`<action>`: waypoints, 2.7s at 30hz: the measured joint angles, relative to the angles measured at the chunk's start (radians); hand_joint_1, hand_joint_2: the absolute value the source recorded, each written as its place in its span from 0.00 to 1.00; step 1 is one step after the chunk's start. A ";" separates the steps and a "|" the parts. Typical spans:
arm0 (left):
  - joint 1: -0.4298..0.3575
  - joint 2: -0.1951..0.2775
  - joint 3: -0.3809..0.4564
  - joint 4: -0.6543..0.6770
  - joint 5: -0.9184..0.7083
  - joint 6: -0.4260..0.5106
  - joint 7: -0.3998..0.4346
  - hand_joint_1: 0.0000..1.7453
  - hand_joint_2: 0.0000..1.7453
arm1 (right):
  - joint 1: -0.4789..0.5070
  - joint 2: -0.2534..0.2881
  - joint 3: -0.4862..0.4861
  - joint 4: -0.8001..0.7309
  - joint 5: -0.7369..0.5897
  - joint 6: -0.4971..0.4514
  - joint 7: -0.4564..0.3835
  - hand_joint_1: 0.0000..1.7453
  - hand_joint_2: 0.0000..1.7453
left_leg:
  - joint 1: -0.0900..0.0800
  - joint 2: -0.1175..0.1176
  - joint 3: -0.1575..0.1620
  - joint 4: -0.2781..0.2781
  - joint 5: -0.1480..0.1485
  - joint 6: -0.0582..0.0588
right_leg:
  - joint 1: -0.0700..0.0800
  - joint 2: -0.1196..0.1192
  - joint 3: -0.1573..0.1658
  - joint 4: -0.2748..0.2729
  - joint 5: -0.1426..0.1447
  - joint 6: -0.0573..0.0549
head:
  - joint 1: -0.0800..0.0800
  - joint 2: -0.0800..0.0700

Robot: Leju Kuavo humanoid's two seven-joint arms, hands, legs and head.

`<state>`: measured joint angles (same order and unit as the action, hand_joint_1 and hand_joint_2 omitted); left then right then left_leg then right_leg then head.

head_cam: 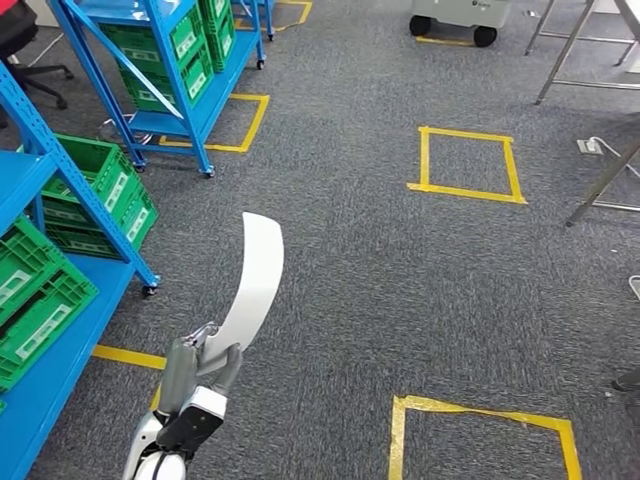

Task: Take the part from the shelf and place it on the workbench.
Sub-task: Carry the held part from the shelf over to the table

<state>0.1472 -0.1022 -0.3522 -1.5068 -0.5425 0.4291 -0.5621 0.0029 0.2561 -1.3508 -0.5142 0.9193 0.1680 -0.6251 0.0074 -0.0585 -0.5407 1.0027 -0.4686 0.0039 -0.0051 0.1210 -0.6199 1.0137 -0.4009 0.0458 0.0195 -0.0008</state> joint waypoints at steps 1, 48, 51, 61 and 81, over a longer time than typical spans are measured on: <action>0.000 0.000 0.001 0.000 0.003 0.000 0.000 1.00 1.00 | 0.003 0.000 -0.003 0.000 0.005 0.001 0.001 0.00 1.00 | 0.000 0.010 0.000 -0.003 0.004 0.006 | -0.002 0.000 -0.006 0.001 0.001 0.006 | -0.001 0.000; -0.117 -0.010 -0.054 -0.042 -0.037 -0.092 -0.054 1.00 1.00 | -0.025 -0.054 -0.040 0.107 0.138 -0.052 0.039 0.00 1.00 | 0.003 0.136 0.014 0.004 -0.024 -0.027 | -0.011 -0.136 -0.011 0.021 -0.013 -0.005 | 0.012 0.000; -0.148 -0.009 -0.075 -0.054 -0.041 -0.125 -0.052 1.00 1.00 | -0.029 -0.060 -0.040 0.122 0.145 -0.058 0.041 0.00 1.00 | 0.003 0.080 -0.069 0.170 -0.103 -0.025 | -0.009 -0.104 -0.007 0.019 -0.018 -0.024 | 0.007 0.000; -0.189 -0.008 -0.106 -0.069 -0.044 -0.171 -0.044 1.00 1.00 | -0.029 -0.065 -0.040 0.168 0.159 -0.068 0.064 0.00 1.00 | -0.022 -0.004 -0.051 -0.014 0.029 0.018 | 0.004 0.023 0.032 0.016 -0.050 -0.017 | 0.002 0.000; -0.208 -0.005 -0.132 -0.084 -0.058 -0.192 -0.043 1.00 1.00 | -0.021 -0.085 -0.039 0.205 0.193 -0.084 0.106 0.00 1.00 | -0.011 0.081 0.012 0.225 -0.076 -0.025 | -0.007 -0.122 -0.060 0.021 0.014 -0.039 | 0.001 0.000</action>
<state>-0.0604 -0.1068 -0.4837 -1.5904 -0.6001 0.2366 -0.6048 -0.0178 0.1712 -1.3893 -0.3088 1.1121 0.0839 -0.5192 -0.0036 0.0221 -0.5292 1.2273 -0.5446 -0.0216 -0.0116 -0.0014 -0.6804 1.0352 -0.3869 0.0069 0.0206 -0.0008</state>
